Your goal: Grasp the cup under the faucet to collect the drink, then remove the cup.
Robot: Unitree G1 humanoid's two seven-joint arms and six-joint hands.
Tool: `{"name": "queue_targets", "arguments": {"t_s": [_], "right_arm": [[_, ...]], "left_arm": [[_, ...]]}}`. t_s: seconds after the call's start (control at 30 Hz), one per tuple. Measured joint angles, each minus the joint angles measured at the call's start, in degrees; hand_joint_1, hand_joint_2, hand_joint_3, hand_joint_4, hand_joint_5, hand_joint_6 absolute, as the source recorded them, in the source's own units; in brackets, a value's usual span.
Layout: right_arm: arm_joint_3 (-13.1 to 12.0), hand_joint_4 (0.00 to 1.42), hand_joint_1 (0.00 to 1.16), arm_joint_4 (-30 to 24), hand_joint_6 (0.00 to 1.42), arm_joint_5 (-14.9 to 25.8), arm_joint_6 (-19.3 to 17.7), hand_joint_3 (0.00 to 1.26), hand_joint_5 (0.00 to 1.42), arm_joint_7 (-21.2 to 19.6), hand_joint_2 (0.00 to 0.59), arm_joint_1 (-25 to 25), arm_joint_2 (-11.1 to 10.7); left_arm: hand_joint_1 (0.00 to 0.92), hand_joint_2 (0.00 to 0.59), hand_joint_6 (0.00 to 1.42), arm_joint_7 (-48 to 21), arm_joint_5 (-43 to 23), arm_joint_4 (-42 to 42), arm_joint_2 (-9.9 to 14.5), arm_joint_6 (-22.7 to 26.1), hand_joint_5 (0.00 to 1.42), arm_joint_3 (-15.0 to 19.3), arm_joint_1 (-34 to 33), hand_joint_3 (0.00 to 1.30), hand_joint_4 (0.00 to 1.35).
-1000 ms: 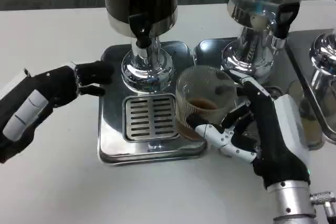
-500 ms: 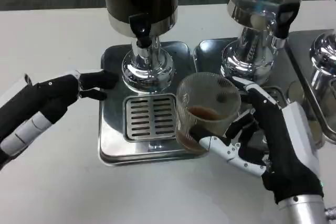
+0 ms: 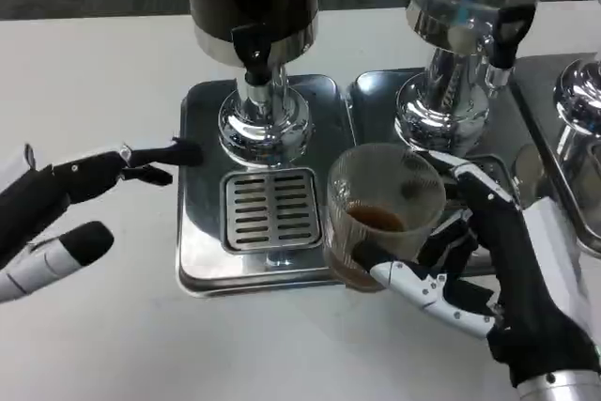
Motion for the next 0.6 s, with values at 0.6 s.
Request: {"name": "queue_targets", "arguments": {"t_s": [0.6], "right_arm": [[-0.3, 0.74, 0.72, -3.7, 1.0, 0.4, 0.0, 0.58, 0.87, 1.5, 0.239, 4.8, -1.1]], "left_arm": [[0.0, 0.12, 0.13, 0.9, 2.3, -0.9, 4.5, -16.4, 0.0, -0.8, 5.4, 0.07, 0.0]]}}
